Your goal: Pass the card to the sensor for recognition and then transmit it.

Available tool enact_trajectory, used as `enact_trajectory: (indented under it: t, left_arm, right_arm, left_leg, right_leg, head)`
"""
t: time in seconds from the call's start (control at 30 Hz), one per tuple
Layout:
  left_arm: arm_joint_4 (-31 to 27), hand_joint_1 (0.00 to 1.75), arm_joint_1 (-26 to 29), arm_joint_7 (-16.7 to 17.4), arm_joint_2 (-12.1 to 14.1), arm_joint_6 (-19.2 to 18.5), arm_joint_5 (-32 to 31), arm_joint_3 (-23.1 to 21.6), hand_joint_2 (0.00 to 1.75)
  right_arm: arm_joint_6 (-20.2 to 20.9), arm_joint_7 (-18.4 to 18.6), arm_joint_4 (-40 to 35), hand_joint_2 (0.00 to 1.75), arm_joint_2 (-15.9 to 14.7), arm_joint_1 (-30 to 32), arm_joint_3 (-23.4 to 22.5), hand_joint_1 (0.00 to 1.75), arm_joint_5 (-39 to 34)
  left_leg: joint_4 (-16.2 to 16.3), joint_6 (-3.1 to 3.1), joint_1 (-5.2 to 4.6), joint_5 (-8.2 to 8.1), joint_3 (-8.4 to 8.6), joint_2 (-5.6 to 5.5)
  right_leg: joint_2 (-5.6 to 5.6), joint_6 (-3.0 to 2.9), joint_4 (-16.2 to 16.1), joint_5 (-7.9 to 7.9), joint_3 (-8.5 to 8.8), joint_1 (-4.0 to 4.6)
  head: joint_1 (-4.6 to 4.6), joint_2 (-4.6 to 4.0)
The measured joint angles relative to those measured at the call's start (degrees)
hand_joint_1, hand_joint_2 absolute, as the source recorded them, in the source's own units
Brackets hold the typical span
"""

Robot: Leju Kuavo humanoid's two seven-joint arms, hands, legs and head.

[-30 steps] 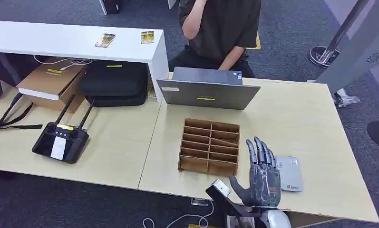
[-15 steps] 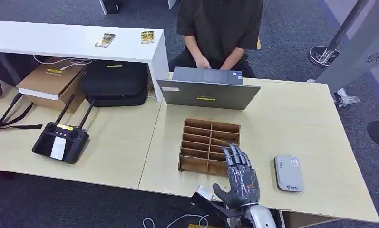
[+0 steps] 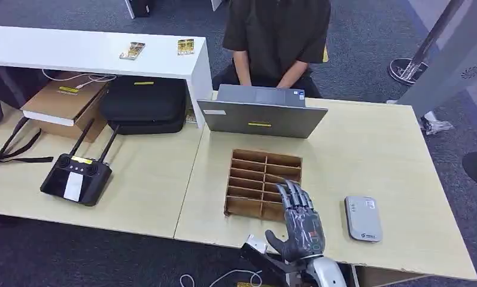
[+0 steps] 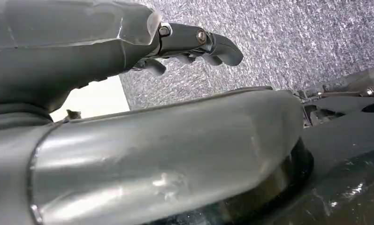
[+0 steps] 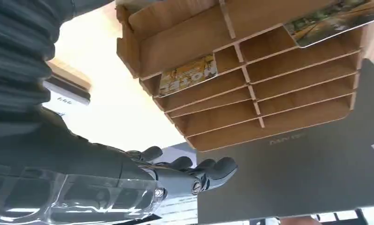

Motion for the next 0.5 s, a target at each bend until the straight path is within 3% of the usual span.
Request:
enact_trajectory:
  t: [0.23,0.5]
  left_arm:
    - [0.00,0.00,-0.02,0.00,0.00,-0.05,-0.89,-0.13,0.00]
    - [0.00,0.00,-0.02,0.46,0.02,-0.22,-1.97,-0.61,0.00]
  right_arm:
    - [-0.72,-1.40,2.29,1.75,-0.55,-2.28,0.96,0.00,-0.30]
    - [-2.54,-2.01,7.38,1.75,-1.07,-6.92,-0.52,0.00,-5.46]
  left_leg:
    - [0.00,0.00,0.00,0.01,0.00,0.00]
    - [0.00,-0.01,-0.01,0.02,0.02,0.00]
  right_leg:
    - [0.00,0.00,0.00,0.00,0.01,0.00]
    - [0.00,0.00,0.00,0.01,0.01,-0.01]
  head:
    - [0.00,0.00]
    - [0.00,0.00]
